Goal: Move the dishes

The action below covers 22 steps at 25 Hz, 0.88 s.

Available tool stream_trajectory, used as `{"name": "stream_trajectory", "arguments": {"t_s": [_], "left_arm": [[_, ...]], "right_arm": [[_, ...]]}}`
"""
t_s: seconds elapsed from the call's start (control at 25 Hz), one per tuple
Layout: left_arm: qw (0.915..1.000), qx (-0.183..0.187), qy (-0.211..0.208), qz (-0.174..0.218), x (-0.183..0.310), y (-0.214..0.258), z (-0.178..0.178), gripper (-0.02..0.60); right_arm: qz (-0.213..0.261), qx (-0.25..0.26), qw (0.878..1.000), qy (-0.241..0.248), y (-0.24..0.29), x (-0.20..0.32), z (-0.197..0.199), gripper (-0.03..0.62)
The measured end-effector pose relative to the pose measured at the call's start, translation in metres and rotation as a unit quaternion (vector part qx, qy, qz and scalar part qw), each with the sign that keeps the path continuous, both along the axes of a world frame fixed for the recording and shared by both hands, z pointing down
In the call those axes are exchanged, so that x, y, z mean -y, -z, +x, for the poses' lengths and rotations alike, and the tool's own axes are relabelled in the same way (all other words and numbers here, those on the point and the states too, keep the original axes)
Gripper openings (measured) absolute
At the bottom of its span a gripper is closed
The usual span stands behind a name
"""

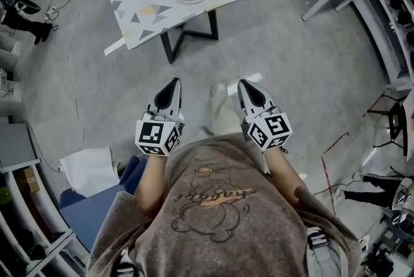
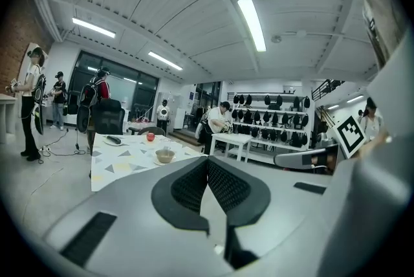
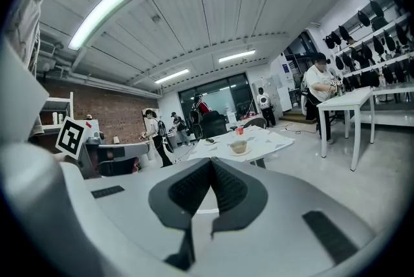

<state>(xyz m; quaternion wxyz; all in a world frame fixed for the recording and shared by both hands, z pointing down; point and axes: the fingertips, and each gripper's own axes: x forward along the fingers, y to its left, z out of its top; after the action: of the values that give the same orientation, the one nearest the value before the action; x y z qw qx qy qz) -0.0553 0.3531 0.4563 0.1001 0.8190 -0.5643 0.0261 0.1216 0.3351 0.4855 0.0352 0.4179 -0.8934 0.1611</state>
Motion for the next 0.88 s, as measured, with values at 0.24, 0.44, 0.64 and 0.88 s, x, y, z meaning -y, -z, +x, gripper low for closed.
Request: {"name": "stream_trajectory", "arguments": {"t_s": [0.24, 0.44, 0.64, 0.88], "left_arm": [[1.0, -0.001, -0.002, -0.002, 0.024, -0.004, -0.01, 0.018], [1.0, -0.003, 0.006, -0.005, 0.058, -0.009, -0.018, 0.018], [0.9999, -0.003, 0.01, -0.004, 0.104, -0.007, -0.023, 0.018], [0.9999, -0.003, 0.01, -0.004, 0.169, -0.007, -0.027, 0.018]], "right_arm": [[-0.002, 0.0, 1.0, -0.005, -0.004, 0.022, -0.01, -0.004], [-0.009, 0.006, 1.0, -0.01, -0.012, 0.057, -0.012, -0.005], [-0.013, 0.016, 1.0, -0.015, -0.013, 0.107, -0.013, -0.003], [-0.018, 0.017, 1.0, -0.008, -0.014, 0.177, -0.018, -0.004]]}}
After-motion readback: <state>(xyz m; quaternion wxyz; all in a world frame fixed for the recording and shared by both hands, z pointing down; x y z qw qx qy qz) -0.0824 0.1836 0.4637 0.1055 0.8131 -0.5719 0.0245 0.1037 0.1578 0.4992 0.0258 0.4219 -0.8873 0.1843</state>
